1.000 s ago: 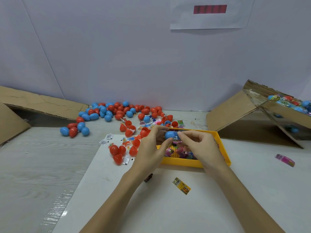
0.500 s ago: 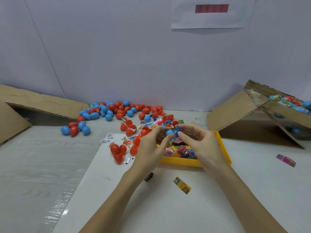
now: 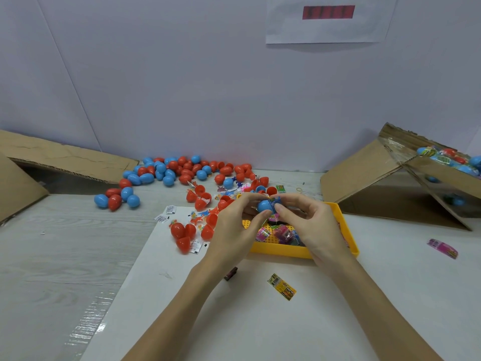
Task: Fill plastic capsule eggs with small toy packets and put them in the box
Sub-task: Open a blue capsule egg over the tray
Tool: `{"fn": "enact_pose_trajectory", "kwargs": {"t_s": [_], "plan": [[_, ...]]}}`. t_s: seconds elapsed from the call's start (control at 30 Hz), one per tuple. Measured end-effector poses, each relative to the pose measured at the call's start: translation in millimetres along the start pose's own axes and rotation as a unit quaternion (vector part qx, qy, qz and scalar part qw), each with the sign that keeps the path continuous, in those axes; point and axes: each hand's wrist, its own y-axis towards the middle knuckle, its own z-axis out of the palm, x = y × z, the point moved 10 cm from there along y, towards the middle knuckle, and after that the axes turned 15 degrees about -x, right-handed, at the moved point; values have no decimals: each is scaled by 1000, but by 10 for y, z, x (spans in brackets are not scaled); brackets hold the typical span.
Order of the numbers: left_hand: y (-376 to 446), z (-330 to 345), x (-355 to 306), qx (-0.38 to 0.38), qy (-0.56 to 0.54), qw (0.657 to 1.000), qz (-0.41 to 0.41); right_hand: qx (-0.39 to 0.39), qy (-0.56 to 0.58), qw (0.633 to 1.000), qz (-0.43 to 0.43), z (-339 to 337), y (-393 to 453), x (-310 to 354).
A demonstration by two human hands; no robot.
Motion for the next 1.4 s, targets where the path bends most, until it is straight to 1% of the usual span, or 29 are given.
{"fn": "enact_pose_trajectory", "kwargs": {"t_s": [0.3, 0.43, 0.57, 0.7, 0.83, 0.9, 0.93, 1.03, 1.13, 1.23, 1.4], "plan": [[11, -40, 14, -12, -2, 1000, -8, -5, -11, 1000, -23, 23, -20, 83], [17, -75, 15, -29, -3, 1000, -10, -12, -2, 1000, -28, 38, -43, 106], [19, -80, 18, -36, -8, 999, -15, -23, 8, 999, -26, 43, -65, 125], [16, -89, 32, -43, -13, 999, -18, -14, 8, 1000, -10, 61, -74, 101], [-3, -148, -2, -83, -31, 996, -3, -13, -4, 999, 43, 77, -85, -20], [-9, -155, -37, -92, -30, 995, 20, -12, 41, 995, 86, 100, -115, -77], [-13, -137, -55, -85, -27, 995, 33, -12, 82, 990, 113, 113, -129, -101], [-20, -56, -88, -49, -3, 997, 60, -3, 222, 952, 212, 172, -164, -162], [-14, -70, -99, -55, -7, 996, 75, 27, 271, 913, 304, 266, -238, -228], [-22, -73, -133, -54, 0, 993, 105, 49, 290, 892, 342, 335, -295, -251], [-46, -140, -214, -83, 32, 982, 165, 66, 314, 869, 376, 433, -385, -220]]}}
